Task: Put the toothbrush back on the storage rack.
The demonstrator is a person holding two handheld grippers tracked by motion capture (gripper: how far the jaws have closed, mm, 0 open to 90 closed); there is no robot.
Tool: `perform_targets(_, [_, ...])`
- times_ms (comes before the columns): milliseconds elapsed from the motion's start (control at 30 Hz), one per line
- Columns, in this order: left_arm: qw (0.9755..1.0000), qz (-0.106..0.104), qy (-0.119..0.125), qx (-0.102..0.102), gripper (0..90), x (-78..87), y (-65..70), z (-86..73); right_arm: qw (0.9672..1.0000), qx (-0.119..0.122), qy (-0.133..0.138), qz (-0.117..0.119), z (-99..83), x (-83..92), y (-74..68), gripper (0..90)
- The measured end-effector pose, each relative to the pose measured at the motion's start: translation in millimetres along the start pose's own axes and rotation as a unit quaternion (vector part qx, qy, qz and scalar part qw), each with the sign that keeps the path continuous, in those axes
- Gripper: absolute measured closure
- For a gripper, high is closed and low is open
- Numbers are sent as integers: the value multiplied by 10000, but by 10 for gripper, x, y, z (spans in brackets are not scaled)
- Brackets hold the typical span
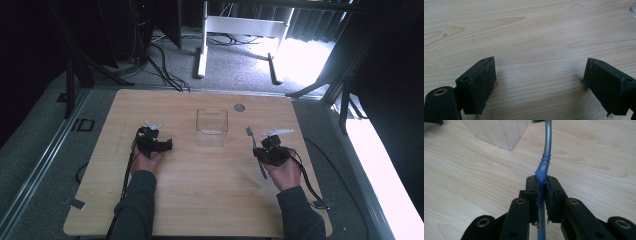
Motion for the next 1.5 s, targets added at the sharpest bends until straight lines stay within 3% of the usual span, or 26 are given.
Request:
perform_targets(700, [10000, 0, 0, 0, 113, 0, 0, 0, 9983, -33, 560, 154, 68, 81, -15, 812])
perform_targets(1500, [10000, 2, 1, 1, 113, 0, 0, 0, 9944, -63, 972, 400, 195, 134, -50, 811])
Point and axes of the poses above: each handheld gripper's, and its own axes: x roughly backward along the jaws, z roughly out of its top, y roughly to its right, the point moved 5 cm from there along -x, roughly forward along the jaws, and after that the axes turned 13 degrees about -x, right-handed, at the moved point
